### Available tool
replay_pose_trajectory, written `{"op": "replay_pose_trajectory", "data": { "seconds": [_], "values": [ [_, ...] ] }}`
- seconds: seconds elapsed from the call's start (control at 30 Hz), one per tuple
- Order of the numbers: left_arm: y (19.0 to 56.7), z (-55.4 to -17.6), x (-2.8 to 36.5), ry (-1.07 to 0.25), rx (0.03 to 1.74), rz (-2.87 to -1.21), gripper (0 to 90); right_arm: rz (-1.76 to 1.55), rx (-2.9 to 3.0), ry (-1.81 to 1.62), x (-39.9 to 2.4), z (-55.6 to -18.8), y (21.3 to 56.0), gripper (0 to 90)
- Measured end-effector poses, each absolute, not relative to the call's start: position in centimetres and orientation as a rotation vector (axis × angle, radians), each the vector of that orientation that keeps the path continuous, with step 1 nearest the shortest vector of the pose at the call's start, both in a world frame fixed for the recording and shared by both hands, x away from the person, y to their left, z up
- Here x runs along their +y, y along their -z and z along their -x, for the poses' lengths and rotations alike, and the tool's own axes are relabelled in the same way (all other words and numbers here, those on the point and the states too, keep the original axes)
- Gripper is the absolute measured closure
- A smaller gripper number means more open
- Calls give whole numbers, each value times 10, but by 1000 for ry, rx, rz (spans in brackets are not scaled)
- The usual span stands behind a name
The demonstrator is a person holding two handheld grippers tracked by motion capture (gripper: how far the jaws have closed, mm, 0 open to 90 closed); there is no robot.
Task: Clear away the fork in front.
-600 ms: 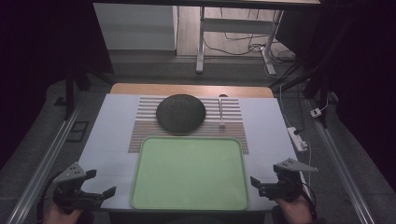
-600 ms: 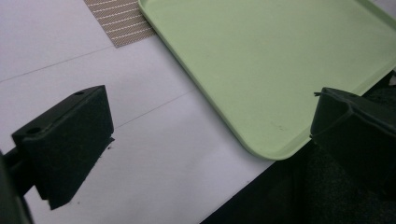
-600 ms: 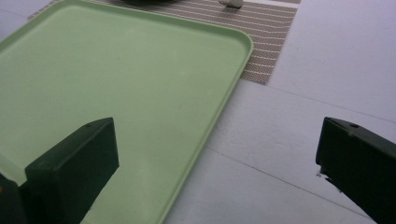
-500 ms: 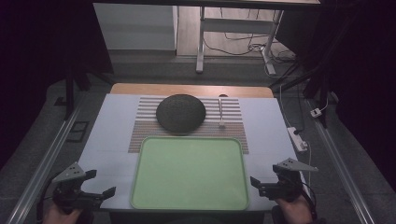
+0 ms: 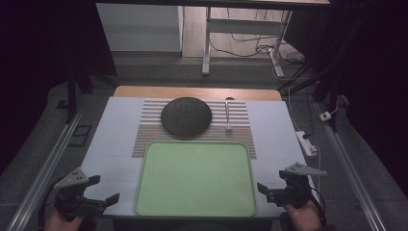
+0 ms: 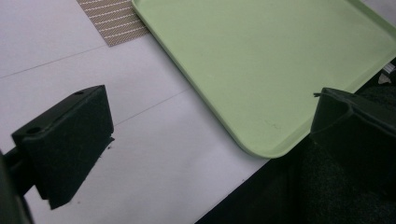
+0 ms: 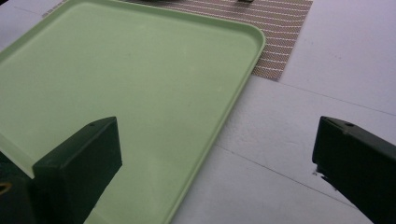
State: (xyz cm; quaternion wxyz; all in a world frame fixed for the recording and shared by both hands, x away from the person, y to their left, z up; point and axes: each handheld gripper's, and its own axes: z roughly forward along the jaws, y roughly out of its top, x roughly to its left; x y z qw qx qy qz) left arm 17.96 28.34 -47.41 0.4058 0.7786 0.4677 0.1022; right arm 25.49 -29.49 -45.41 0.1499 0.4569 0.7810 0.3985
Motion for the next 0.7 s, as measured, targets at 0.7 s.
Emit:
{"op": "replay_pose_trajectory", "data": {
  "seconds": [0.7],
  "values": [
    [474,-179,283,-260,1184,-1967,0,-1205,2281,-1118,-282,-258,450,0]
  ]
}}
